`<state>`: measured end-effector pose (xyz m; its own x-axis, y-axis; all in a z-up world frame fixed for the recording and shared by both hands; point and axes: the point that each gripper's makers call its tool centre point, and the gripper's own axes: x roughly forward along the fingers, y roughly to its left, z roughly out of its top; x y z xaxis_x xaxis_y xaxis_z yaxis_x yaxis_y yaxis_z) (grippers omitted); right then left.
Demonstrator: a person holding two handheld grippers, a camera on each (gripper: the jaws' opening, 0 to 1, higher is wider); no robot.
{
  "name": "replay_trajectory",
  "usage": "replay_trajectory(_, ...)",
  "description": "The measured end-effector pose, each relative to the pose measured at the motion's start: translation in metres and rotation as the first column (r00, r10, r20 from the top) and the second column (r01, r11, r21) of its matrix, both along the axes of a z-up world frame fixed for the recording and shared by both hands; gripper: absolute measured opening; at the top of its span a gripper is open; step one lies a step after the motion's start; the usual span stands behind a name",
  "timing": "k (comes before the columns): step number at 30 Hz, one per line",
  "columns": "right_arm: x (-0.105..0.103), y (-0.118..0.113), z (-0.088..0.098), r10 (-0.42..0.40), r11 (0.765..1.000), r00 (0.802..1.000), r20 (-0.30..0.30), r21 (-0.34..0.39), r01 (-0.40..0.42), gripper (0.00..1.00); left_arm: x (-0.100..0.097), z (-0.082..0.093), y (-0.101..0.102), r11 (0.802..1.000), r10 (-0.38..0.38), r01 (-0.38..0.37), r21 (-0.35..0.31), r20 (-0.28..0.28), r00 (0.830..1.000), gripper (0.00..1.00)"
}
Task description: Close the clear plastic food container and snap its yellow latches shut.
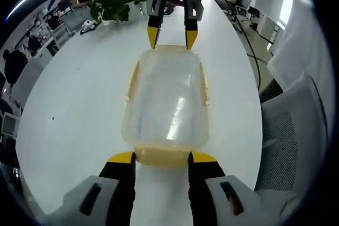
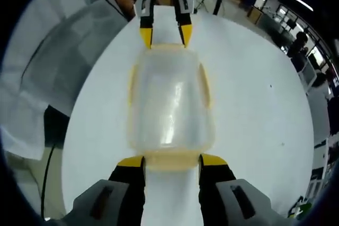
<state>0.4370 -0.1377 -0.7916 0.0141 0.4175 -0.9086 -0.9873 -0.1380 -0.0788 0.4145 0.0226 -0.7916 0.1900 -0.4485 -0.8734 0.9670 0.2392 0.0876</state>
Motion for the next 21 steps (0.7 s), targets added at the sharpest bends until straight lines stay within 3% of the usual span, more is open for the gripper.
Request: replay_trajectory(21,0.0026,-0.0022,-0.0078,-0.003,1.000,0.999,-0.037,-0.011,0.003,0.38,0.0016,-0.0051,-0.0017,1.000,0.004,-0.005,-0.018,-0.031,1.000,0.38)
